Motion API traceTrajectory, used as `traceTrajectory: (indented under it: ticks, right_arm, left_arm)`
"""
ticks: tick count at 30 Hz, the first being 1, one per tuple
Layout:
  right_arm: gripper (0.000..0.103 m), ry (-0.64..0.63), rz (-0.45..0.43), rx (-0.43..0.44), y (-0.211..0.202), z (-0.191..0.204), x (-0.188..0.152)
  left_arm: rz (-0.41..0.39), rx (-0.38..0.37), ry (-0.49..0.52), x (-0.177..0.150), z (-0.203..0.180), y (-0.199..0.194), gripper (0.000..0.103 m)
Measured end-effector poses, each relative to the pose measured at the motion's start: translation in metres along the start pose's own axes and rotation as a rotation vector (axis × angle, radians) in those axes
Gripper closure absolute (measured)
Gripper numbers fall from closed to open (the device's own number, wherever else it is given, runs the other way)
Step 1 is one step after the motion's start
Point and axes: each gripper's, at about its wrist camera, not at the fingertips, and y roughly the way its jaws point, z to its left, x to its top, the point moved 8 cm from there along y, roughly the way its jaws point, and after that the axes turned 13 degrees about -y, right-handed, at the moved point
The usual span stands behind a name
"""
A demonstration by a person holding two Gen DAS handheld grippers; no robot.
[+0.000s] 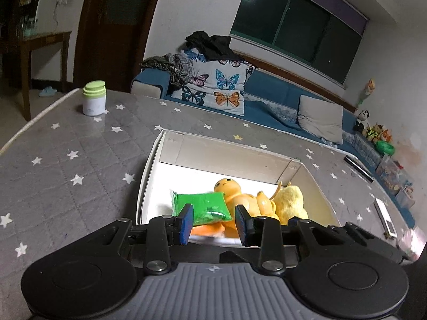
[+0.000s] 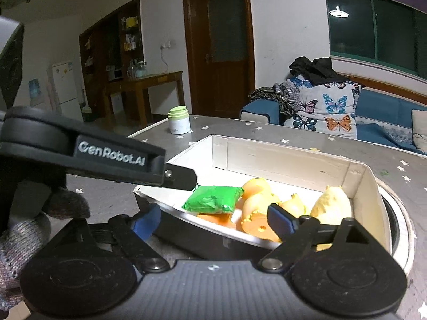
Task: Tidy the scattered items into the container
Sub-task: 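Open the left tool to release the green bag and withdraw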
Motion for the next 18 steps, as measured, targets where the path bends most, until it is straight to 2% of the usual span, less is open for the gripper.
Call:
traceTrajectory:
  ticks: [2, 4, 10, 18]
  right_arm:
    - [0.011, 0.001, -0.005, -0.009, -0.006, 0.0, -0.002]
    - [0.003, 0.005, -0.012, -0.023, -0.013, -0.001, -0.005]
    - [0.0, 0.027, -0.02, -0.059, -0.034, -0.006, -0.016]
    - [0.0, 0.087, 0.006, -0.095, -0.051, -0.013, -0.038]
  left_arm:
    - [-0.011, 0.007, 0.017, -0.004, -0.002, -0.005, 0.065]
    - [-0.017, 0.012, 0.035, -0.009, -0.003, -0.008, 0.065]
    - [-0.047, 0.071, 0.109, -0.026, -0.011, -0.016, 0.065]
    - [-0.026, 0.105, 0.126, -0.045, -0.016, -0.018, 0.065]
